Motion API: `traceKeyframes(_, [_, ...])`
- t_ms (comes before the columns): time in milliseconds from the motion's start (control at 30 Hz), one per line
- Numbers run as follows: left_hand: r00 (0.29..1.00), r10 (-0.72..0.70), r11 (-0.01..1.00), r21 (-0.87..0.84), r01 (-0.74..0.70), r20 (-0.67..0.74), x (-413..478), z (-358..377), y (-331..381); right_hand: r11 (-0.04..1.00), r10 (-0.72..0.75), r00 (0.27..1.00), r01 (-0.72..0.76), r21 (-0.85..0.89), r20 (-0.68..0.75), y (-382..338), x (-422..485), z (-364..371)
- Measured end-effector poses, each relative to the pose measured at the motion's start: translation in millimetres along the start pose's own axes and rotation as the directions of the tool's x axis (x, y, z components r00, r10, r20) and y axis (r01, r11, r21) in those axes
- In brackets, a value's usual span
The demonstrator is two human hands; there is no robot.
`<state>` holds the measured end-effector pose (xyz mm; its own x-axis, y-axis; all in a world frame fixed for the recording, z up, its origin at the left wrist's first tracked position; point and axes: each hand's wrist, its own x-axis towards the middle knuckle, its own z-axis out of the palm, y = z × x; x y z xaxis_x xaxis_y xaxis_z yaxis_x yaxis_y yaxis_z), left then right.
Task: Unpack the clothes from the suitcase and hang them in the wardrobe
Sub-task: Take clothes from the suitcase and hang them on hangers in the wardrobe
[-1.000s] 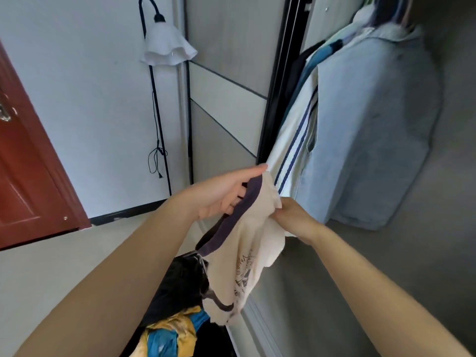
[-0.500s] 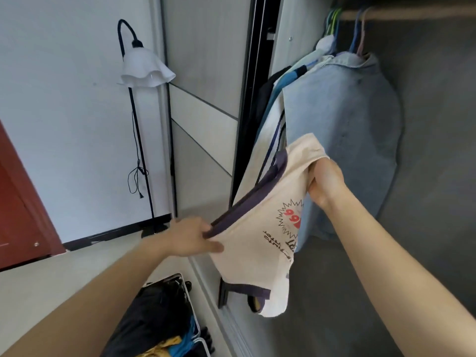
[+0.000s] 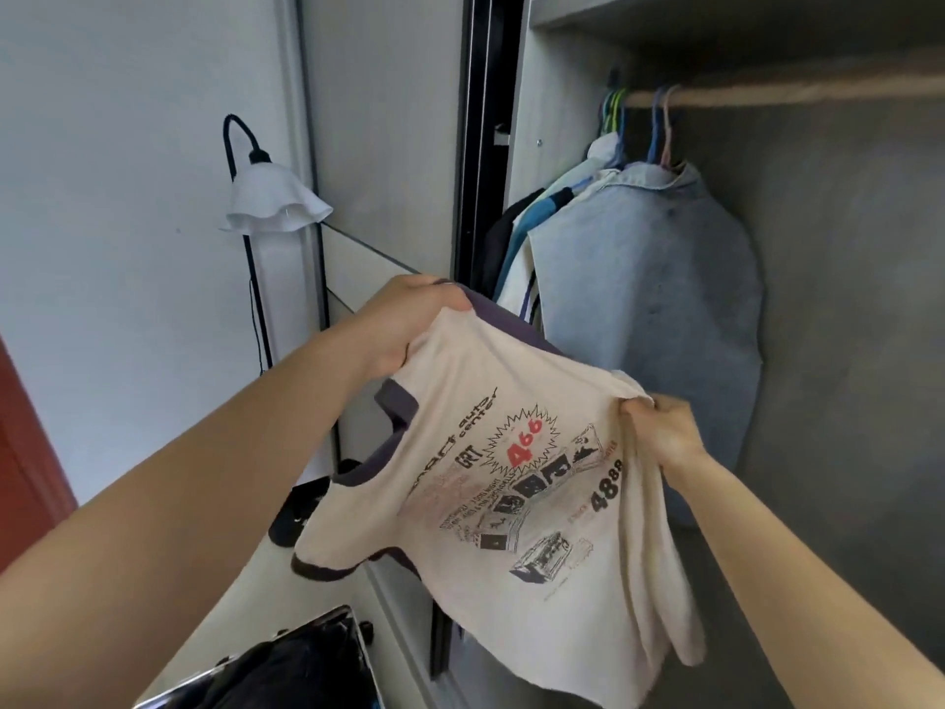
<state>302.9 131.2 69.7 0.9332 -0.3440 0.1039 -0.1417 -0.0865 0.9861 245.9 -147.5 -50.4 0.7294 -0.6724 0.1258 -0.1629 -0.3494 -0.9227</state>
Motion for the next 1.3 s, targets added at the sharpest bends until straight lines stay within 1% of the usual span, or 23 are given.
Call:
traceKeyframes(67, [0.999, -0.031, 0.994, -0.106, 0.032, 0.004, 5.5, 15.4, 9.2, 0.993, -0.054, 0.998, 0.052, -0.106, -0.015, -3.9, -4.1, 0.7])
traceKeyframes(133, [0.997, -0.073, 0.983, -0.170, 0.072, 0.003, 10.3, 31.8, 14.9, 0.992, -0.126, 0.992, 0.125, -0.021, -0.005, -13.8, -16.8, 2.5])
traceKeyframes(167, [0.996, -0.087, 0.975, -0.204, 0.085, 0.000, 12.0, 38.9, 15.8, 0.986, -0.146, 0.985, 0.137, 0.099, 0.093, -20.7, -28.4, 2.4])
traceKeyframes(200, [0.995, -0.098, 0.965, -0.244, 0.095, 0.003, 13.8, 46.2, 16.2, 0.970, -0.165, 0.945, 0.104, 0.220, 0.281, -28.0, -42.7, 1.2])
traceKeyframes(233, [0.994, -0.105, 0.955, -0.278, 0.104, 0.011, 14.7, 53.4, 16.1, 0.957, -0.175, 0.848, 0.027, 0.288, 0.500, -33.1, -57.1, -0.2])
traceKeyframes(267, [0.994, -0.111, 0.943, -0.314, 0.111, 0.016, 15.5, 59.0, 15.5, 0.964, -0.156, 0.720, -0.037, 0.262, 0.676, -36.7, -71.6, -0.1])
traceKeyframes(300, [0.993, -0.118, 0.933, -0.340, 0.117, 0.016, 16.2, 65.1, 14.8, 0.984, -0.120, 0.619, -0.029, 0.176, 0.776, -36.7, -83.9, 2.6])
traceKeyframes(333, [0.992, -0.125, 0.923, -0.364, 0.123, 0.016, 15.5, 69.8, 14.3, 0.995, -0.086, 0.578, 0.015, 0.095, 0.811, -34.8, -93.6, 10.0])
traceKeyframes(367, [0.991, -0.130, 0.916, -0.380, 0.127, 0.018, 14.9, 73.2, 14.1, 0.997, -0.070, 0.604, 0.068, 0.036, 0.794, -32.9, -101.2, 19.3])
traceKeyframes(467, [0.993, -0.112, 0.907, -0.406, 0.112, 0.023, 13.7, 75.4, 14.7, 0.986, -0.127, 0.821, 0.167, -0.022, 0.557, -24.5, -105.1, 50.0])
traceKeyframes(500, [0.995, -0.104, 0.905, -0.415, 0.098, 0.007, 14.3, 71.4, 15.5, 0.982, -0.143, 0.865, 0.184, -0.040, 0.481, -21.6, -101.0, 55.2])
traceKeyframes(567, [0.994, -0.098, 0.897, -0.436, 0.071, -0.040, 15.8, 58.6, 16.6, 0.987, -0.141, 0.900, 0.161, -0.014, 0.413, -18.1, -92.0, 58.4])
traceKeyframes(700, [0.981, -0.076, 0.904, -0.427, -0.009, -0.181, 22.6, 18.3, 11.2, 0.978, -0.079, 0.939, 0.008, 0.208, 0.335, -19.2, -80.7, 49.3])
traceKeyframes(833, [0.936, -0.038, 0.989, -0.150, -0.016, -0.350, 30.1, -19.1, -12.1, 0.968, -0.202, 0.950, 0.157, 0.195, 0.238, -47.4, -72.3, 37.8])
traceKeyframes(900, [0.962, 0.002, 0.997, -0.071, -0.022, -0.274, 22.7, -27.5, -22.1, 0.960, -0.258, 0.932, 0.218, 0.176, 0.253, -67.9, -64.3, 34.2])
traceKeyframes(967, [0.997, 0.017, 0.990, 0.140, -0.006, -0.073, 8.6, -25.9, -28.3, 0.955, -0.279, 0.923, 0.239, 0.174, 0.266, -86.6, -56.6, 32.4])
traceKeyframes(1000, [1.000, -0.006, 0.948, 0.319, -0.003, 0.026, 2.3, -22.2, -34.3, 0.952, -0.280, 0.921, 0.231, 0.199, 0.270, -94.0, -53.3, 31.9])
traceKeyframes(1033, [0.996, -0.029, 0.854, 0.519, -0.017, 0.080, -0.3, -18.7, -42.2, 0.947, -0.281, 0.921, 0.220, 0.232, 0.272, -101.8, -49.9, 31.0])
traceKeyframes(1100, [0.999, 0.006, 0.563, 0.825, -0.046, 0.052, -0.8, -8.4, -58.6, 0.941, -0.278, 0.912, 0.196, 0.275, 0.302, -113.5, -45.3, 27.3])
traceKeyframes(1167, [0.994, 0.110, 0.322, 0.945, -0.051, 0.016, -3.8, 2.4, -64.8, 0.943, -0.288, 0.878, 0.191, 0.271, 0.382, -121.5, -44.1, 19.8])
traceKeyframes(1200, [0.994, 0.114, 0.265, 0.964, -0.035, 0.005, -4.2, 7.1, -63.2, 0.947, -0.301, 0.861, 0.217, 0.239, 0.410, -124.2, -42.9, 14.0])
traceKeyframes(1233, [0.995, 0.104, 0.272, 0.962, -0.032, 0.003, -6.9, 9.3, -58.3, 0.949, -0.315, 0.847, 0.270, 0.164, 0.428, -125.4, -42.2, 8.9])
traceKeyframes(1300, [0.998, 0.062, 0.422, 0.906, -0.032, 0.006, -4.3, 11.4, -47.7, 0.882, -0.311, 0.845, 0.427, -0.198, 0.436, -121.5, -36.9, -5.4])
